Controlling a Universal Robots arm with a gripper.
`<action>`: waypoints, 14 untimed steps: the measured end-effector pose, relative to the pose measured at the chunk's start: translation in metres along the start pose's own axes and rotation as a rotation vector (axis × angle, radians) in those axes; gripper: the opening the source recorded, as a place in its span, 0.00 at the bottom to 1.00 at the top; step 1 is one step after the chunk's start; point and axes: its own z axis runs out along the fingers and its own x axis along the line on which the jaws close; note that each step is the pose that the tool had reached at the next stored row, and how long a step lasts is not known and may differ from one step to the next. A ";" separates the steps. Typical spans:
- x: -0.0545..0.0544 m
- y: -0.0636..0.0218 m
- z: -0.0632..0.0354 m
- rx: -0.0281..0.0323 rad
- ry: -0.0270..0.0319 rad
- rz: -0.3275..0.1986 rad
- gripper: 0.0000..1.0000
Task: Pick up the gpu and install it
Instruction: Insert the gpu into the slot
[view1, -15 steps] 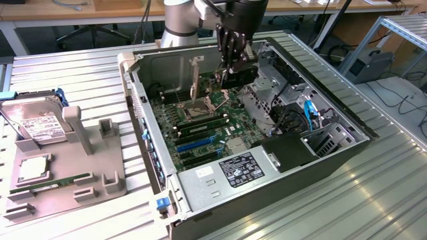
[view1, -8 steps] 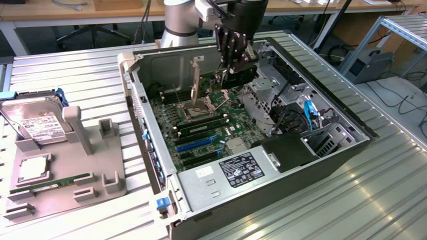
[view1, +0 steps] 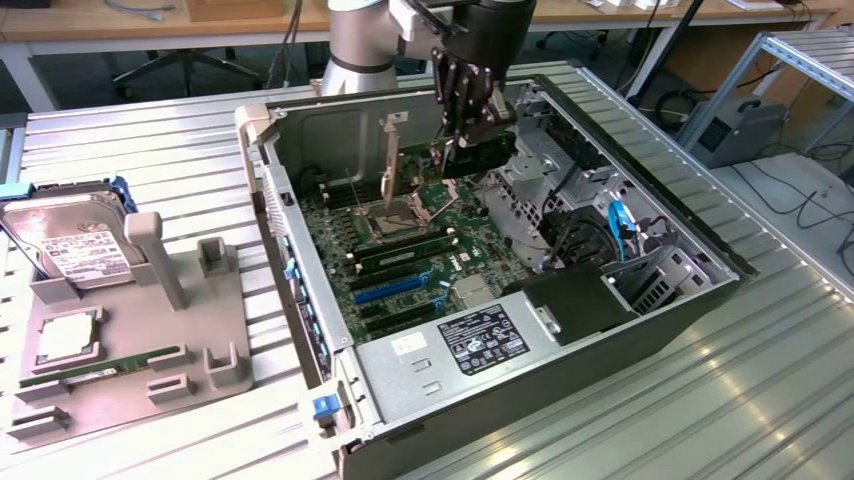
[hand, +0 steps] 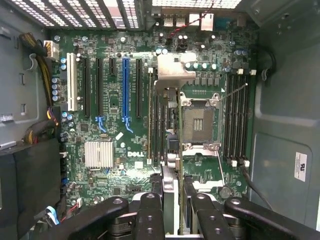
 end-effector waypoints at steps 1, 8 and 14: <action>0.000 0.0000 -0.0001 0.0002 0.0005 0.010 0.27; 0.000 0.0001 0.0005 -0.0297 0.0008 0.014 0.27; 0.000 0.0001 0.0006 -0.0392 0.0007 0.015 0.27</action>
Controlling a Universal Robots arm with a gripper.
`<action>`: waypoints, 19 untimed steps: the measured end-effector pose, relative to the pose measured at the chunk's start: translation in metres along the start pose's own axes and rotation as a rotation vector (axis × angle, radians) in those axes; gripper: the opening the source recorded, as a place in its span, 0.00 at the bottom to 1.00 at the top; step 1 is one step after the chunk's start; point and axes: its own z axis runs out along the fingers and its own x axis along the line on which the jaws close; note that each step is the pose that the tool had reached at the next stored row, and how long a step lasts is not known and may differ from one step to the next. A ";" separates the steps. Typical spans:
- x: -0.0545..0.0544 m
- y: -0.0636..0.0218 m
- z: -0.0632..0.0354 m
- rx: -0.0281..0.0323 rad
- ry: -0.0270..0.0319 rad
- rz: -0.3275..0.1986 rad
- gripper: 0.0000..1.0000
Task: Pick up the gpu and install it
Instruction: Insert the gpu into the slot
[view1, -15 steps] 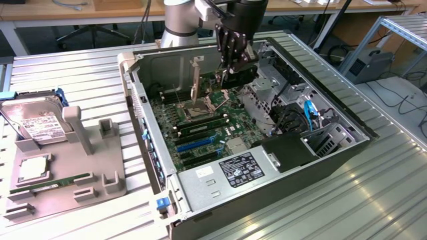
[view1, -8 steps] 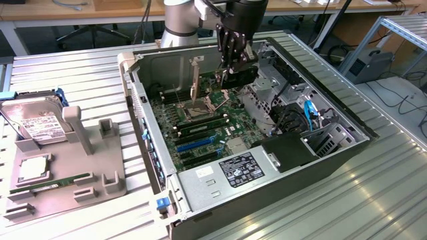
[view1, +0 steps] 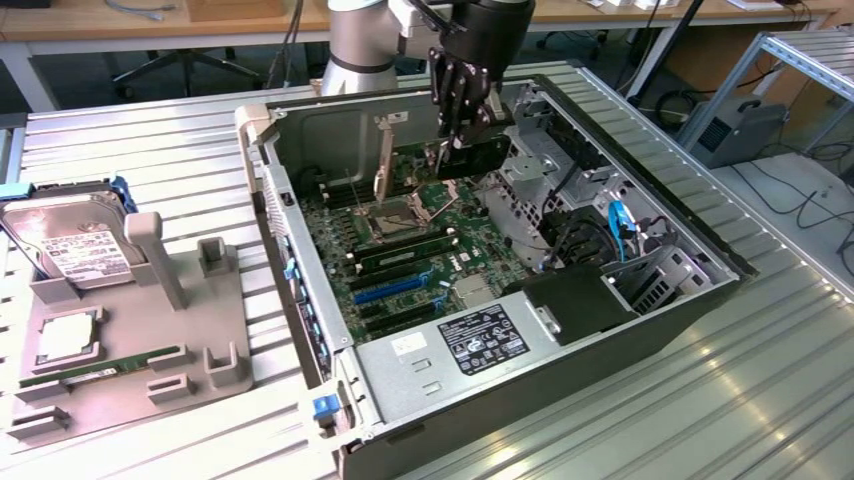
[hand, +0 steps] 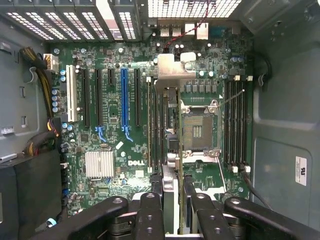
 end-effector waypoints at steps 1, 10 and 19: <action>0.000 0.0000 0.0000 0.0000 0.0000 0.000 0.27; 0.004 0.0003 0.0003 0.0000 0.0000 0.000 0.27; 0.008 0.0003 0.0006 0.0000 -0.0001 0.000 0.27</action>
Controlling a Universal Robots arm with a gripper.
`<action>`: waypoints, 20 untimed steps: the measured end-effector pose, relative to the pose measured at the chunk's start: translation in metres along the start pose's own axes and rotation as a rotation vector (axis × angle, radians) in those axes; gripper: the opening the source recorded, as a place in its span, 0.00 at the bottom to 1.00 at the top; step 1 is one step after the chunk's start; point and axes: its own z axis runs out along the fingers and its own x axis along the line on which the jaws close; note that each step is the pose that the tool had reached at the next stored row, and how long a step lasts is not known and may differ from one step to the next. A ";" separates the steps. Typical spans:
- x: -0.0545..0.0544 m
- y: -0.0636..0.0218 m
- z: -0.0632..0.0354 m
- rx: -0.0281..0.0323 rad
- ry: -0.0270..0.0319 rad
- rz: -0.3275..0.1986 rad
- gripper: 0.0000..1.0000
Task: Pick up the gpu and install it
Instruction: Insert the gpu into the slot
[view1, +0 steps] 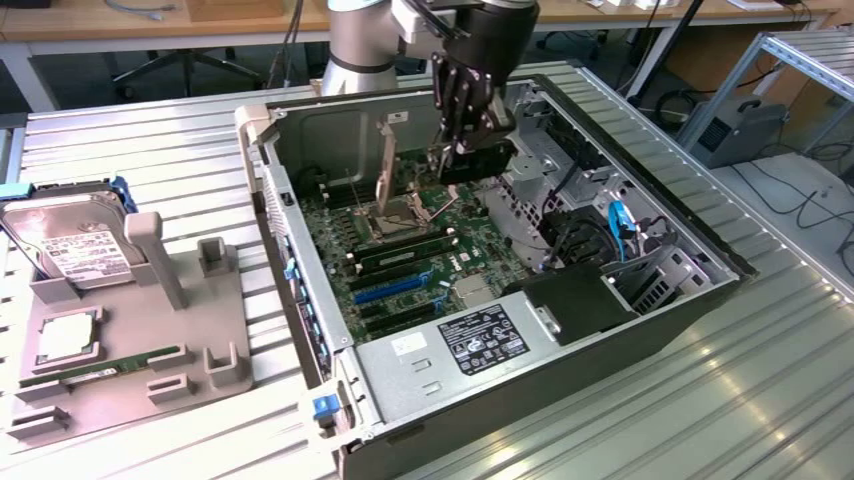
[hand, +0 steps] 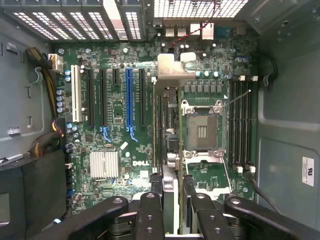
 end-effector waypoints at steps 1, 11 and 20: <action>0.001 0.0000 0.0001 0.0000 0.0000 0.000 0.27; 0.005 0.0000 0.0008 0.0000 0.0001 0.000 0.27; 0.009 -0.0001 0.0015 0.0000 0.0000 0.000 0.27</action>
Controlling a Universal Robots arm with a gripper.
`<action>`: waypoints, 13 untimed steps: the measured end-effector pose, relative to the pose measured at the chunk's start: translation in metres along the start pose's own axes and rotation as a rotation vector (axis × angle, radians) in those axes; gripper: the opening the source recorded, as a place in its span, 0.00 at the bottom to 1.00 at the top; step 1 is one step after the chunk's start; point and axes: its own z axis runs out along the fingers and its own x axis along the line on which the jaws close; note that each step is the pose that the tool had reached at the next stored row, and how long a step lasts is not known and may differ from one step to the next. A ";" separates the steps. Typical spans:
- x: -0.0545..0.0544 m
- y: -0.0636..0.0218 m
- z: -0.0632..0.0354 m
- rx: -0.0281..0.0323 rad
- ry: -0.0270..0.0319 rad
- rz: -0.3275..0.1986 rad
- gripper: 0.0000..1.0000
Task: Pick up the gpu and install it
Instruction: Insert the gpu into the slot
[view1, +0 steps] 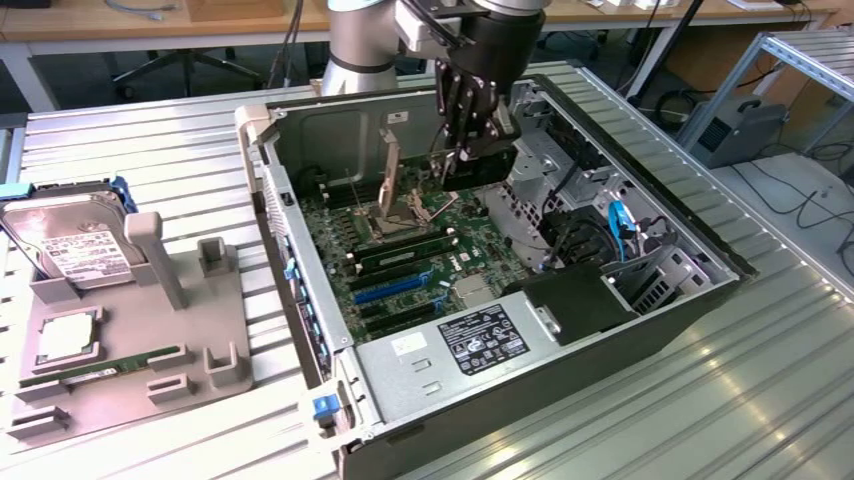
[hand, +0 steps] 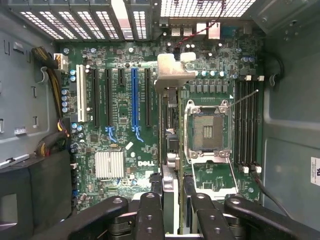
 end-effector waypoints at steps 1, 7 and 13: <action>0.001 0.0000 0.0001 0.0000 0.0000 0.000 0.27; 0.002 0.0001 0.0006 0.0000 -0.0001 0.000 0.27; 0.003 0.0006 0.0009 0.0000 0.0000 0.000 0.27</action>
